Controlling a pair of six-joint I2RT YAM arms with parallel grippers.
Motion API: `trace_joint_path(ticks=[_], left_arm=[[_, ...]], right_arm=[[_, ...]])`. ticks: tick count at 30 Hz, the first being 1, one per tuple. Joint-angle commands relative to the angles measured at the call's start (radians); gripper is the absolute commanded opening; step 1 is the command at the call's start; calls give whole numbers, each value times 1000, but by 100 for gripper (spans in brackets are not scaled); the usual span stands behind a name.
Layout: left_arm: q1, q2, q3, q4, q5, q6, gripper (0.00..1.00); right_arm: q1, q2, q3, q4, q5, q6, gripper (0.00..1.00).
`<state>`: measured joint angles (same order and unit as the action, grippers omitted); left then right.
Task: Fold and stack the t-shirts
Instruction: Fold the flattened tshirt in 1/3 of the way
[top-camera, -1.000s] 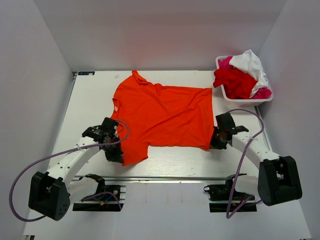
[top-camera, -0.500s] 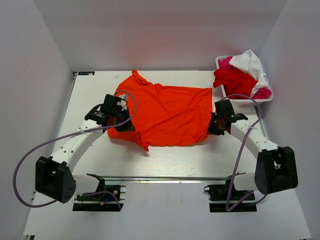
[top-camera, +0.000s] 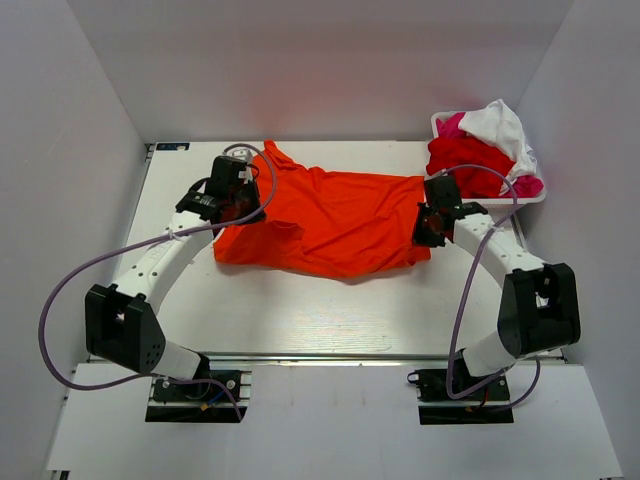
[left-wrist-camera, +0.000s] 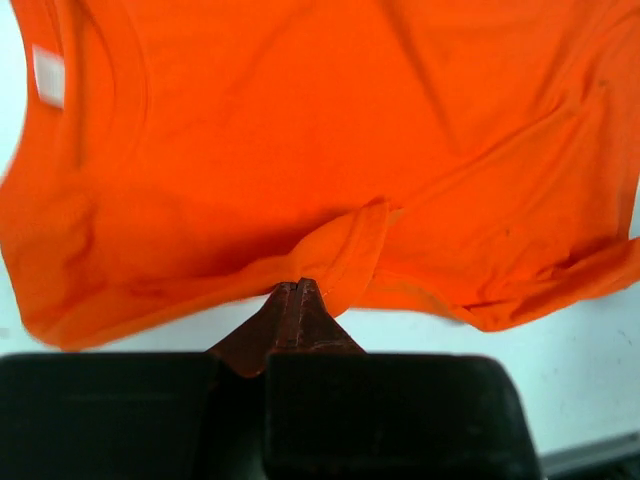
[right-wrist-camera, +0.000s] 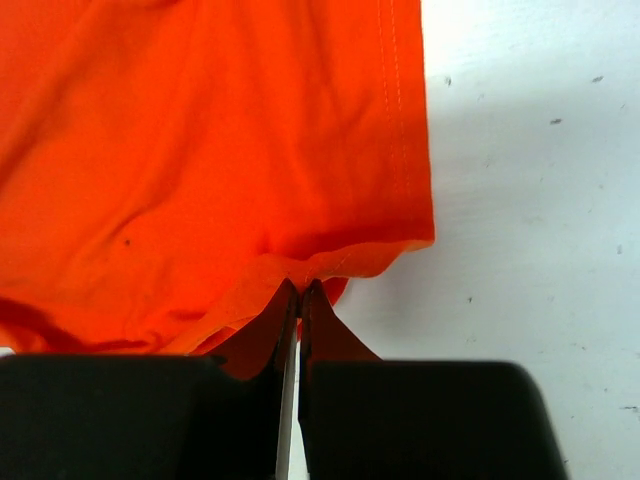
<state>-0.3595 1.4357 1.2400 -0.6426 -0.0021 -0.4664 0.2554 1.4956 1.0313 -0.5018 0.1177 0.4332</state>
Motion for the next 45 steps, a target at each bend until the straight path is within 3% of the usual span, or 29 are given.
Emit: trace_joint_path(ticks=[1,8,28,40,45], left_arm=[[5,-37,1,157,-27,67,0],[5,-25,10,238,-61,170,0],[14,193,90,399,-239,224,0],[33,341,119,511,-285,224,0],[51,400,145,508,-396,141,0]], right_arm=[[-5,17,81,-11,46,-25,0],[-13,69,162,-24,82,-54,0],[-51,291,375,-47,68,-100,0],[-62,390,447,0,25,-186,0],[-70,436,469,9,28,-183,0]])
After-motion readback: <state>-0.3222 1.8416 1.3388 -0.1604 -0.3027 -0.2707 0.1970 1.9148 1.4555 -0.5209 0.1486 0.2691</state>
